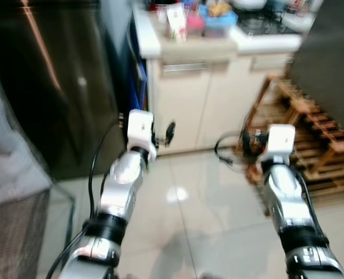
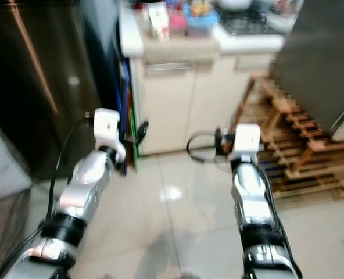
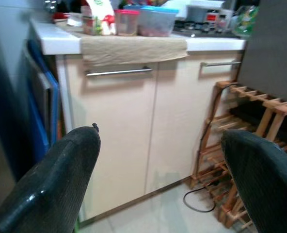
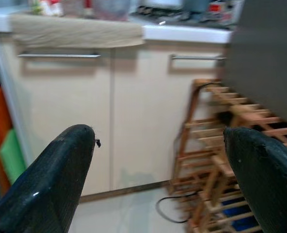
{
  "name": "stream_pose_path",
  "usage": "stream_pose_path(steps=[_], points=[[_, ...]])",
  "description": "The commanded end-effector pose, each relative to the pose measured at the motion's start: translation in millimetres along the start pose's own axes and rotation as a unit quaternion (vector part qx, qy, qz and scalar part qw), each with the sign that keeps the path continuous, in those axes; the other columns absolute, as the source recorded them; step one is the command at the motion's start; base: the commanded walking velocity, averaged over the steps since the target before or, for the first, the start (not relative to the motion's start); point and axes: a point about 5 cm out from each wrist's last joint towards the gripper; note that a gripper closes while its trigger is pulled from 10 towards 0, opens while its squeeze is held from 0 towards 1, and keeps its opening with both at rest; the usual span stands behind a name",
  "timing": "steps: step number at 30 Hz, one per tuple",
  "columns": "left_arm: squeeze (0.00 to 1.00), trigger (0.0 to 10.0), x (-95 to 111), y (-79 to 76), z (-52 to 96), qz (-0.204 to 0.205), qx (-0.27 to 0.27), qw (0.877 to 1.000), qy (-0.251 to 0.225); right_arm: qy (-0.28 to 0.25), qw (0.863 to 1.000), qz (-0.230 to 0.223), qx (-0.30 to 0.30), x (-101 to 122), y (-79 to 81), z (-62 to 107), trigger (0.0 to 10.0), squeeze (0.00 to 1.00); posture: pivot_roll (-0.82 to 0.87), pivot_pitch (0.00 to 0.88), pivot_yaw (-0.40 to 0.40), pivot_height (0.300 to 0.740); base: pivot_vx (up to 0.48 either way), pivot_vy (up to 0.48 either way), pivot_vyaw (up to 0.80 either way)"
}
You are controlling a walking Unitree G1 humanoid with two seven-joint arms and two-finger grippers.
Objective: Restocking fridge
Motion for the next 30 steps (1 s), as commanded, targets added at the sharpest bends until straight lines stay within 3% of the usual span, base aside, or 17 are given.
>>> stream_pose_path(steps=[1, 13, 30], points=[[0.0, 10.0, -5.5, 12.7, 3.1, -0.005, 0.019, 1.0, 0.014, -0.007, 1.0, -0.006, 0.006, 2.1, 7.7, -0.4, 10.0, 0.0, -0.05, 0.012, 0.001, 0.74, 0.0, 0.0, -0.67], [0.0, 10.0, -12.4, 18.0, 6.0, 0.004, 0.034, 0.999, 0.026, -0.016, 1.0, -0.013, 0.004, 4.6, 4.7, 0.4, 10.0, 0.0, -0.05, 0.019, -0.002, 0.74, 0.0, 0.0, -0.69], [0.0, 10.0, -10.4, 17.5, 4.9, 0.004, 0.036, 0.999, 0.016, -0.017, 1.0, -0.012, 0.012, 5.0, 5.7, 0.8, 10.0, 0.0, -0.06, 0.012, -0.006, 0.74, 0.251, -0.397, -0.73]])
Point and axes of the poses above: a point about 5 cm out from each wrist's last joint towards the gripper, its own z axis pointing back from the gripper into the wrist, its own x axis along the axis of the wrist's last joint, y = z × x, and after that the axes turned 5 degrees about -z, right-handed
